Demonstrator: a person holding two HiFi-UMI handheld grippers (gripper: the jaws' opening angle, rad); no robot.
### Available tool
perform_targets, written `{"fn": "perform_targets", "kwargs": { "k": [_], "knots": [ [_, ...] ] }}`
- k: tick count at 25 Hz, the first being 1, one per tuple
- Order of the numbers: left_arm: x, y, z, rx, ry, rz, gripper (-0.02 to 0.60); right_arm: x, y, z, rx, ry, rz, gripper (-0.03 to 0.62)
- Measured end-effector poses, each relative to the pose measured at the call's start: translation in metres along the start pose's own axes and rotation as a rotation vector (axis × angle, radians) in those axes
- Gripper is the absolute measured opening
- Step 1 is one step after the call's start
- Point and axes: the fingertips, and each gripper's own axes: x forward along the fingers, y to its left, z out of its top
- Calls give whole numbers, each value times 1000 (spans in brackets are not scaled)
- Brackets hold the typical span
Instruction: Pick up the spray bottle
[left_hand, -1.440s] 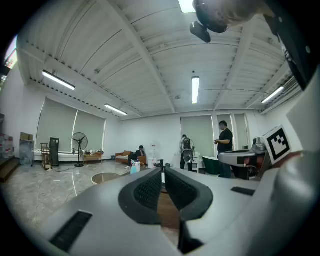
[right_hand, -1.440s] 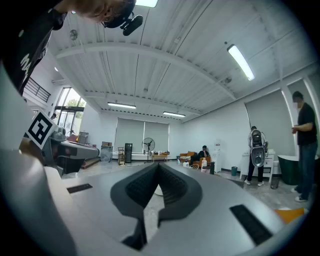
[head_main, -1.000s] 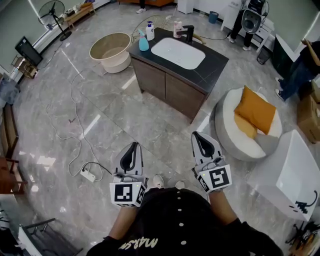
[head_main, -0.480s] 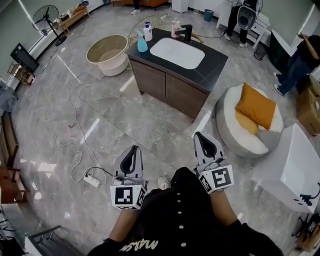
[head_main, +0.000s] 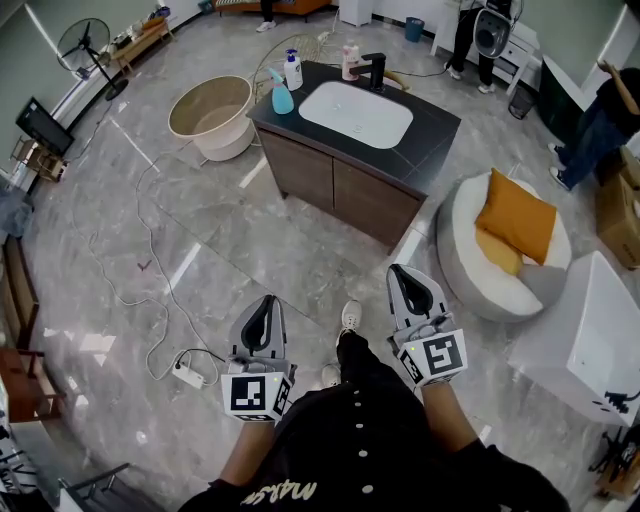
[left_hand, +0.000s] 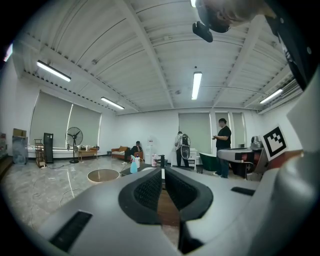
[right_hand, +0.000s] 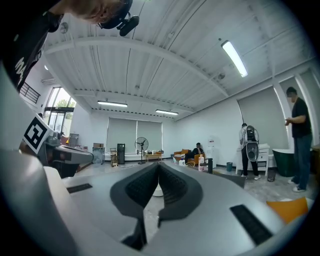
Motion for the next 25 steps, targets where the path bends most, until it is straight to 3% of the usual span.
{"fn": "perform_targets", "kwargs": {
  "k": [11, 25],
  "knots": [
    [115, 40, 18, 16, 0, 31, 28, 114, -61, -3, 5, -9, 27, -5],
    [221, 71, 39, 21, 12, 139, 28, 227, -137, 10, -14, -24, 98, -5]
  ]
}}
